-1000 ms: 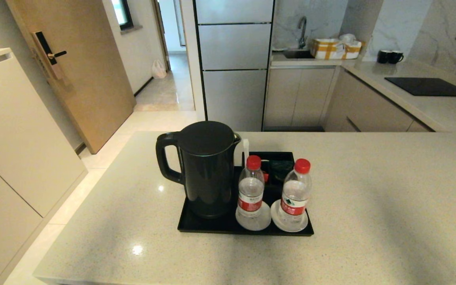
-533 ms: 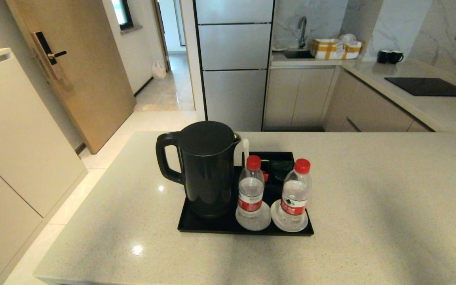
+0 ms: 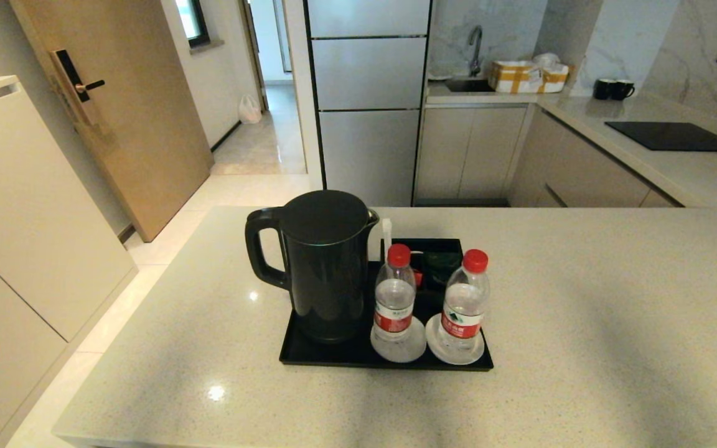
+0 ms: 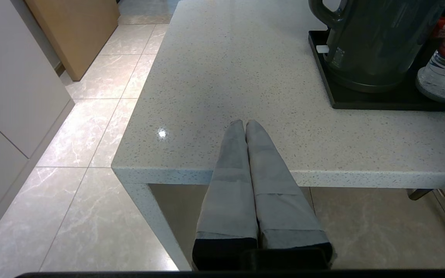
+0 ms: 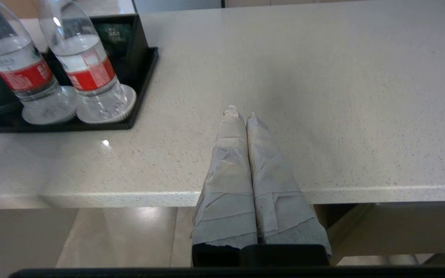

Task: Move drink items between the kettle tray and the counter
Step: Pick up the bottled water

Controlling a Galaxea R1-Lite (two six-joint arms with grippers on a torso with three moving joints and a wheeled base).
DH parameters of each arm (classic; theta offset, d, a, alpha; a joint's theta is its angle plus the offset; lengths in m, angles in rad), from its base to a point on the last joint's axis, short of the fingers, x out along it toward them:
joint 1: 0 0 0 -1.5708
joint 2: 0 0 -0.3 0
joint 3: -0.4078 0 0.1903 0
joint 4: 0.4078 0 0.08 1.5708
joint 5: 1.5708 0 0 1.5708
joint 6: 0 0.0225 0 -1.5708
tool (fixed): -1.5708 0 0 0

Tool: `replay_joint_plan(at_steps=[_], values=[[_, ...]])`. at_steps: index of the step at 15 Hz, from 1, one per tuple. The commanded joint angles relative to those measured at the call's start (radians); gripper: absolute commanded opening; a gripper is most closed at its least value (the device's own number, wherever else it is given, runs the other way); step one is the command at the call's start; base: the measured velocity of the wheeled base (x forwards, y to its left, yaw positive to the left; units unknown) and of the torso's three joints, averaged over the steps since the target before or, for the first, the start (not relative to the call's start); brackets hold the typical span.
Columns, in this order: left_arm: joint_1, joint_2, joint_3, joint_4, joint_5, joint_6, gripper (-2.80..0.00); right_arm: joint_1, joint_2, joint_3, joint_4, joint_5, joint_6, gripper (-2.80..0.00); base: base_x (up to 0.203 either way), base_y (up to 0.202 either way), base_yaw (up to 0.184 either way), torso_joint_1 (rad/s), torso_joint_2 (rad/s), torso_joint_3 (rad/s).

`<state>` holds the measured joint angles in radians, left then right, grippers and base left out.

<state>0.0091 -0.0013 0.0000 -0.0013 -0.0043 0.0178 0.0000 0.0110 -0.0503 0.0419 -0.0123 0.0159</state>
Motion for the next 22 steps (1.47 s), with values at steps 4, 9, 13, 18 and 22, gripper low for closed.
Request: replay_joint_plan(at_steps=[4, 9, 13, 18, 22], values=[[0.0, 0.001, 0.002, 0.0, 0.0, 0.001, -2.8, 0.0, 0.24, -0.46, 0.143, 0.005, 0.054, -2.8, 0.0, 0.0, 0.0, 0.0, 0.0, 0.0], [0.0, 0.001, 0.002, 0.0, 0.0, 0.0, -2.8, 0.0, 0.495, -0.771, 0.614, 0.115, 0.148, -2.8, 0.0, 0.0, 0.0, 0.0, 0.0, 0.0], [0.0, 0.001, 0.002, 0.0, 0.0, 0.001, -2.8, 0.003, 0.74, -0.703, 0.624, 0.489, 0.238, -2.8, 0.0, 0.0, 0.0, 0.0, 0.0, 0.0], [0.002, 0.001, 0.002, 0.0, 0.0, -0.001, -2.8, 0.027, 1.062, -0.477, 0.105, 0.607, 0.173, -2.8, 0.0, 0.0, 0.0, 0.0, 0.0, 0.0], [0.0, 0.001, 0.002, 0.0, 0.0, 0.001, -2.8, 0.151, 1.33, -0.383, -0.325, 0.386, 0.119, -2.8, 0.0, 0.0, 0.0, 0.0, 0.0, 0.0]])
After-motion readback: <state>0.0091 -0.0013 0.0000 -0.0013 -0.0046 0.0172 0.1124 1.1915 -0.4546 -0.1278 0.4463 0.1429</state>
